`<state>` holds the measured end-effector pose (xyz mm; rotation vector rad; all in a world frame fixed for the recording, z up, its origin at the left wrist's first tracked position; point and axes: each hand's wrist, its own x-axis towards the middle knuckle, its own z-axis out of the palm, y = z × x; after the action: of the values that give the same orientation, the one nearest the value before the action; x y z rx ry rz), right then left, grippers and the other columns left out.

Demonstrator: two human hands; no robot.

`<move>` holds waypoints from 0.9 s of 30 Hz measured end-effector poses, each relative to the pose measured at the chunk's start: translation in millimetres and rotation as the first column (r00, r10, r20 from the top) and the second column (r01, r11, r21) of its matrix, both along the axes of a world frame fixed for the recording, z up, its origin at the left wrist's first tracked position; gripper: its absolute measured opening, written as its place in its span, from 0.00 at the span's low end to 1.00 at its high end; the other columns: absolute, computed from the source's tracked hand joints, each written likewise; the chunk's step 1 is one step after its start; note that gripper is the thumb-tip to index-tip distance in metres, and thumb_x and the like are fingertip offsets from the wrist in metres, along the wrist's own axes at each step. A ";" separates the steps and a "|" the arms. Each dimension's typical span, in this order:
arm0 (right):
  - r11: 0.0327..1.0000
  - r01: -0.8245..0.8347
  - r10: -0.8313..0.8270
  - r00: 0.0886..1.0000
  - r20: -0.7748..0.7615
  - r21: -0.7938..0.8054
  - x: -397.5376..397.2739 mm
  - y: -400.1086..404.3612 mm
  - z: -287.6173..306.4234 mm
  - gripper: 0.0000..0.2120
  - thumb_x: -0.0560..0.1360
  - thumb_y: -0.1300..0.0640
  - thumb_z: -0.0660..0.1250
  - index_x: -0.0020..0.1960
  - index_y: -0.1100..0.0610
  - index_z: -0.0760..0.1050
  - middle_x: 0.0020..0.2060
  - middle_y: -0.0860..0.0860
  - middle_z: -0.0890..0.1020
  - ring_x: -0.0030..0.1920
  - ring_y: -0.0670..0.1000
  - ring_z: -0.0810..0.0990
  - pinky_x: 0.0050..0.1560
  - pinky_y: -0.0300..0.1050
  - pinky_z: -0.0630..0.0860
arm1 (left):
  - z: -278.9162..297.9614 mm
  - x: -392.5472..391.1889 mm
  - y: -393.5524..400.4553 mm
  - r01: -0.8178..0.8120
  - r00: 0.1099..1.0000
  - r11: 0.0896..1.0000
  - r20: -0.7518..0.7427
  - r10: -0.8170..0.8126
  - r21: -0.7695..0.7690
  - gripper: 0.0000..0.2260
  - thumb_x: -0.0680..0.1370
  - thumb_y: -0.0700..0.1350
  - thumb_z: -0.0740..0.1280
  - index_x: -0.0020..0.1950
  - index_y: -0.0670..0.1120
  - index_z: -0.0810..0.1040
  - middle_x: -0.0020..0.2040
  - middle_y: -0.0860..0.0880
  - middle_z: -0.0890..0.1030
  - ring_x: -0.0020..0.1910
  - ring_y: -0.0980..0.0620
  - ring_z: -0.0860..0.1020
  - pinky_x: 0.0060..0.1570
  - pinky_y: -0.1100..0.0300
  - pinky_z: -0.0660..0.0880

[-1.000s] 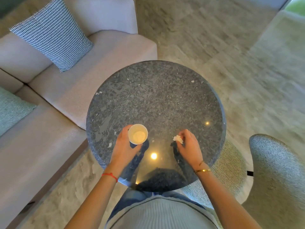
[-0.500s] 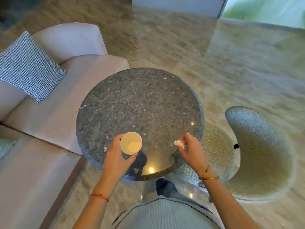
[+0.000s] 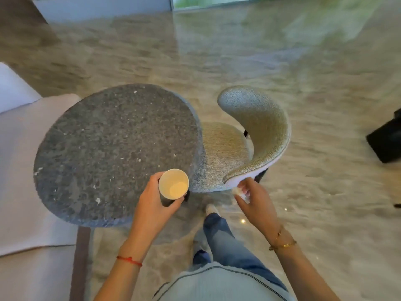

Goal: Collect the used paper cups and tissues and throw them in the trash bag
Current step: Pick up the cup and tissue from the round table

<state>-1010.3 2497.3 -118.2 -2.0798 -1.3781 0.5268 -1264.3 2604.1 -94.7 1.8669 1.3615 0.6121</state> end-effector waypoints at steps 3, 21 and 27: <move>0.990 0.138 -0.138 0.990 -0.035 -0.010 15.7 -40.6 1.7 0.08 0.72 0.58 0.70 0.49 0.55 0.73 0.39 0.47 0.76 0.41 0.47 0.74 0.41 0.39 0.69 | 6.1 28.1 -9.7 0.112 0.994 0.994 0.009 -0.112 0.006 0.29 0.66 0.59 0.77 0.61 0.61 0.67 0.56 0.64 0.76 0.53 0.64 0.75 0.43 0.70 0.70; 0.767 0.641 -0.641 0.767 -0.021 -0.028 215.7 -225.6 19.5 0.10 0.73 0.58 0.70 0.51 0.54 0.71 0.40 0.47 0.75 0.42 0.46 0.73 0.42 0.38 0.67 | 19.5 343.8 -91.5 0.645 0.762 0.760 0.002 -0.647 0.077 0.31 0.67 0.56 0.77 0.65 0.59 0.66 0.58 0.61 0.73 0.55 0.58 0.74 0.47 0.64 0.72; 0.707 0.707 -0.707 0.707 0.015 -0.020 306.5 -276.4 23.6 0.10 0.73 0.58 0.69 0.51 0.52 0.70 0.40 0.45 0.74 0.43 0.47 0.73 0.44 0.40 0.70 | 19.9 459.7 -130.0 0.711 0.701 0.698 -0.003 -0.713 0.087 0.32 0.67 0.51 0.78 0.68 0.52 0.68 0.60 0.56 0.76 0.56 0.52 0.76 0.51 0.55 0.75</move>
<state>-703.8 2220.8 -94.6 -2.4094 -0.4629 0.1955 -804.7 2474.1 -74.9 2.2313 0.4844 0.2785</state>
